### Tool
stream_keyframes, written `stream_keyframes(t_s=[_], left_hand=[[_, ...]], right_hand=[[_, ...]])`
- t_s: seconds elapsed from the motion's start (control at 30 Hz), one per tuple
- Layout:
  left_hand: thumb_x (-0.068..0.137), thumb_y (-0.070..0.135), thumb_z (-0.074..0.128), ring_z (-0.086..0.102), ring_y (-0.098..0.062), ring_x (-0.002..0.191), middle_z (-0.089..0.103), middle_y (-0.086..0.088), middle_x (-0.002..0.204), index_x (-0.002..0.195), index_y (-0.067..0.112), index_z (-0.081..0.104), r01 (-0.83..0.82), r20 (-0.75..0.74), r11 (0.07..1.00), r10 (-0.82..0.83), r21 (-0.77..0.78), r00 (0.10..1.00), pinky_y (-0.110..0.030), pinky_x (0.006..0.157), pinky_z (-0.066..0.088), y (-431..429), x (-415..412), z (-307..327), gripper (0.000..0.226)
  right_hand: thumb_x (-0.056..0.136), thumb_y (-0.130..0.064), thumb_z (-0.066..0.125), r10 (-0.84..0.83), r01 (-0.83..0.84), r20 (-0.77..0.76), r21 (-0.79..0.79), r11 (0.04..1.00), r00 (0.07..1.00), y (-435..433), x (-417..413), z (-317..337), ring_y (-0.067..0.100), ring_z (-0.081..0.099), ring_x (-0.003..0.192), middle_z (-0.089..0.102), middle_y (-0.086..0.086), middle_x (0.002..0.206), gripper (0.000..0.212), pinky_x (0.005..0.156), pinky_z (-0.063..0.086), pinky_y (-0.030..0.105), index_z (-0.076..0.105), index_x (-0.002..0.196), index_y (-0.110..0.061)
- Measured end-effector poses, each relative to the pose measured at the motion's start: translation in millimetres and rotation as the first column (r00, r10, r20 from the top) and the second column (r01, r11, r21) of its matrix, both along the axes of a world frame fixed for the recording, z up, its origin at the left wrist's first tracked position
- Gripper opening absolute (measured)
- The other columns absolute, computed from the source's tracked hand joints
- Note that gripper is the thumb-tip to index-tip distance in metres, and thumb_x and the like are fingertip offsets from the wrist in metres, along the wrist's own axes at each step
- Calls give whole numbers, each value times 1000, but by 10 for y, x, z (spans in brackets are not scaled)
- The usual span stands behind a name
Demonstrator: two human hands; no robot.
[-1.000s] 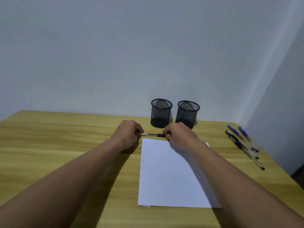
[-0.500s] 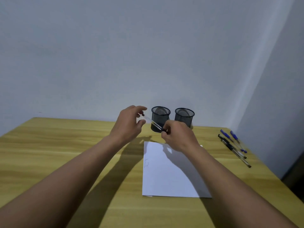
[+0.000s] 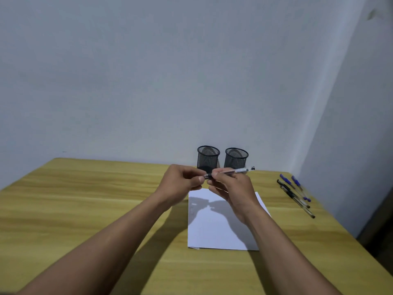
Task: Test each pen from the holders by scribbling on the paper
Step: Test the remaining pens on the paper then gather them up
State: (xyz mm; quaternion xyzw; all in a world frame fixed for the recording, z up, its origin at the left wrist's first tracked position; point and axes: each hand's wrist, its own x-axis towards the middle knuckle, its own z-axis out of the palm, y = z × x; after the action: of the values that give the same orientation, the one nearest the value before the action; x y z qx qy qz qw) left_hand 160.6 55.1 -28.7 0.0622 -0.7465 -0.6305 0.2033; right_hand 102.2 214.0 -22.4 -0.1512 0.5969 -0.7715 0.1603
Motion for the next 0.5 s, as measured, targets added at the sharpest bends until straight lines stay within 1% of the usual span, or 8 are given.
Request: stream_keyframes(t_s=[0.1,0.2,0.27,0.33,0.4,0.5], left_hand=[[86,0,72,70,-17,75,75,-15,89,102,0,76,-36,-20,999,37,31,999,-20,72,58,-12,13,55,16],[87,3,72,68,-17,73,75,-15,85,96,4,78,-56,-22,998,56,-5,998,-28,78,61,-53,9,57,11],[87,5,72,66,-17,68,74,-14,77,93,5,78,-66,-7,996,66,-54,998,-32,79,61,-89,3,42,8],[88,5,71,62,-16,62,70,-9,70,91,5,78,-77,5,993,78,-88,997,-33,77,59,-115,15,35,8],[88,5,71,60,-17,61,69,-9,69,92,4,78,-77,15,991,79,-107,997,-33,74,58,-137,31,40,8],[89,5,70,60,-15,59,68,-9,67,93,2,77,-76,30,984,82,-161,996,-26,66,55,-154,59,50,9]], right_hand=[[91,-5,72,-29,28,-29,-33,999,999,-10,-6,-15,18,74,75,75,9,75,5,75,63,26,75,91,-2],[90,-3,73,-42,39,-59,-43,998,997,-44,-27,-14,20,73,73,74,11,72,5,76,64,26,76,86,-2],[90,-2,72,-42,40,-103,-24,999,994,-72,-36,-23,22,73,72,74,12,72,8,74,63,26,76,83,-3],[90,0,72,-46,44,-124,-22,999,991,-105,-49,-51,24,73,72,74,12,71,9,72,63,26,75,82,-3],[90,0,72,-46,43,-105,-35,998,993,-136,-57,-88,24,73,72,74,13,72,8,73,63,26,75,83,-2],[90,-1,72,-39,36,-52,-61,997,998,-172,-65,-141,22,74,71,74,13,71,5,75,64,26,75,87,2]])
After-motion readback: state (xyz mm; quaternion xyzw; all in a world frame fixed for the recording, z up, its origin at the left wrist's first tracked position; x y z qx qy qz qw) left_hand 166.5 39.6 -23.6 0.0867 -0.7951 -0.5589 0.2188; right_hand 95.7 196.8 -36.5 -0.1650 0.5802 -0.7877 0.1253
